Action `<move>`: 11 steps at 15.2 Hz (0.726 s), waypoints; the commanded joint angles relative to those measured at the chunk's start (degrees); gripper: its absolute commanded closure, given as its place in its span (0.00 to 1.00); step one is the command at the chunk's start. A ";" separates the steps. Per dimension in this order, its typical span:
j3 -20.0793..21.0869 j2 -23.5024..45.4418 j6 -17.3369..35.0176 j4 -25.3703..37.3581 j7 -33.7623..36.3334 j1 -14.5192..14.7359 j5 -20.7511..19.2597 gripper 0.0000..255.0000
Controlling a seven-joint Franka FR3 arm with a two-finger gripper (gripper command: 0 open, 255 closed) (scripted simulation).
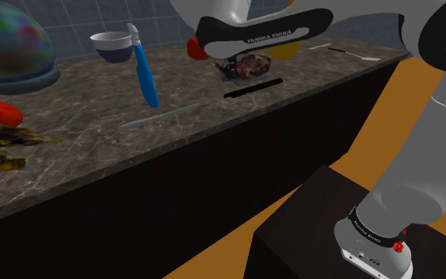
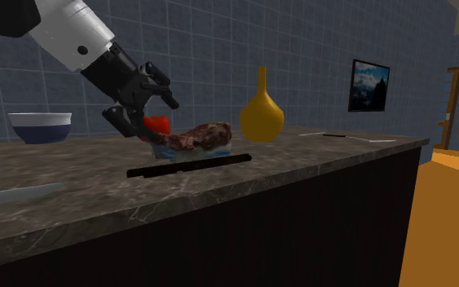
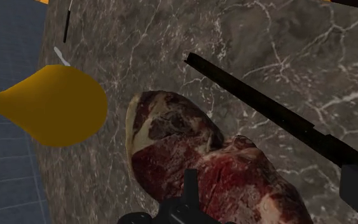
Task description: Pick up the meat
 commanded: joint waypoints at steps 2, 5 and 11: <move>0.33 2.92 -0.39 2.23 0.50 1.10 -3.81 0.00; 0.25 2.93 1.15 0.16 1.92 0.91 -3.71 0.00; 0.19 3.09 2.89 -2.14 3.63 0.74 -3.68 1.00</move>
